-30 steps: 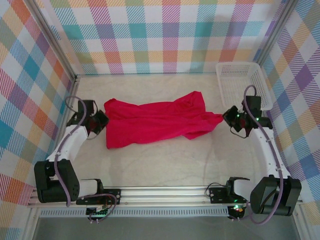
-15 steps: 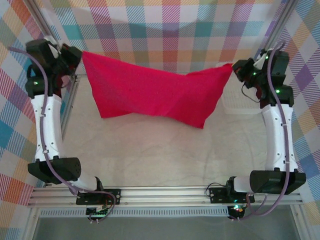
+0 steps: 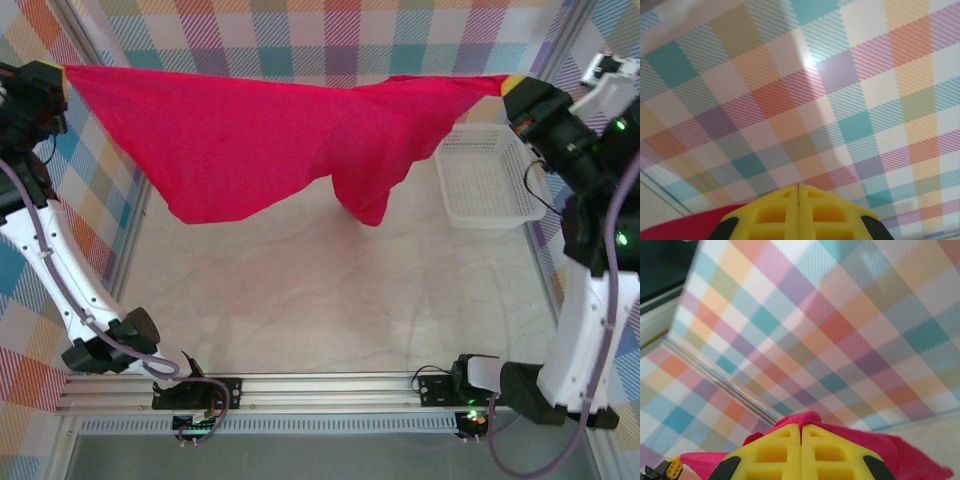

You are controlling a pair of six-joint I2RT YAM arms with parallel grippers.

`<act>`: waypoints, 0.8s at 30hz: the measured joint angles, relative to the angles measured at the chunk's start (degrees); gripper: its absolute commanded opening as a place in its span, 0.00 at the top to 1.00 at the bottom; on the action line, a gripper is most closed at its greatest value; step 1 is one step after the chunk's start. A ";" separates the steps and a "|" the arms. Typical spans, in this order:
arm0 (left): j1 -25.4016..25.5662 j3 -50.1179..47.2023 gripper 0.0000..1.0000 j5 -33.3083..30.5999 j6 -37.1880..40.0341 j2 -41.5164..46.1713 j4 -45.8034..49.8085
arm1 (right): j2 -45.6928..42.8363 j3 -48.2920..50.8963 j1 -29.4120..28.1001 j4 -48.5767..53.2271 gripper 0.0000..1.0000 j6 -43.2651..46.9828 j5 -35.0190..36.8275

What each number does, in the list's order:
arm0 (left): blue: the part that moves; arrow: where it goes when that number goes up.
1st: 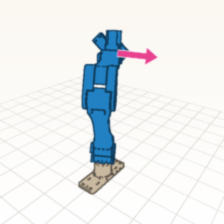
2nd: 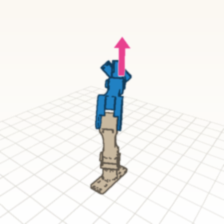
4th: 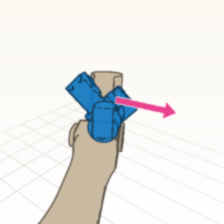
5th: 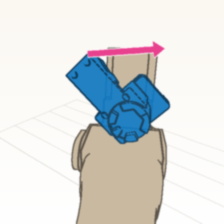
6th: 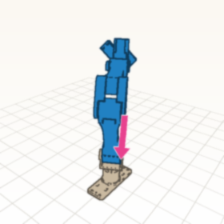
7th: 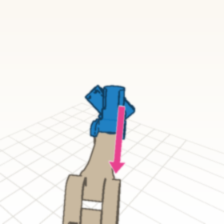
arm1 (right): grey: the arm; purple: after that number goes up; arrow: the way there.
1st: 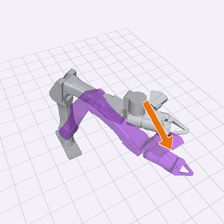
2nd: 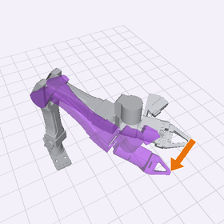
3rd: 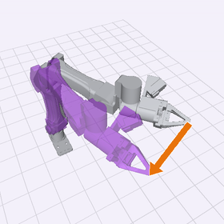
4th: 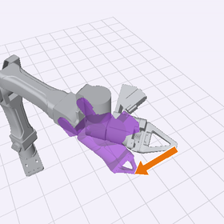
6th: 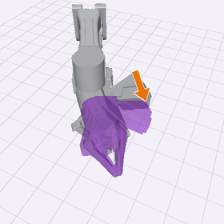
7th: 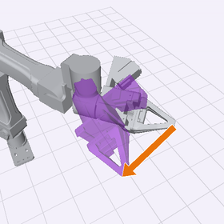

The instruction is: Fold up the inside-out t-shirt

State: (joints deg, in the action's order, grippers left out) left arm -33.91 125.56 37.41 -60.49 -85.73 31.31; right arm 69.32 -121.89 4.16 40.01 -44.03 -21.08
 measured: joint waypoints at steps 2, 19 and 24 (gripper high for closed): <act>-0.31 -0.31 1.00 -0.15 -0.96 2.36 -0.81 | -2.43 -0.50 0.00 -0.02 1.00 0.52 0.17; 10.91 -11.76 1.00 -0.83 3.69 0.11 -3.19 | 5.95 18.49 0.00 -2.62 1.00 0.76 -0.74; 17.44 -11.34 1.00 -3.39 5.66 -6.47 -0.92 | 11.87 15.54 0.00 -2.80 1.00 0.15 -1.20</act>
State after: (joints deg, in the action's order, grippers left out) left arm -16.47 114.21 34.02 -54.83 -92.20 30.39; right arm 81.19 -106.34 4.16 37.21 -43.88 -22.28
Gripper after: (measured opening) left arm 0.058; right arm 0.063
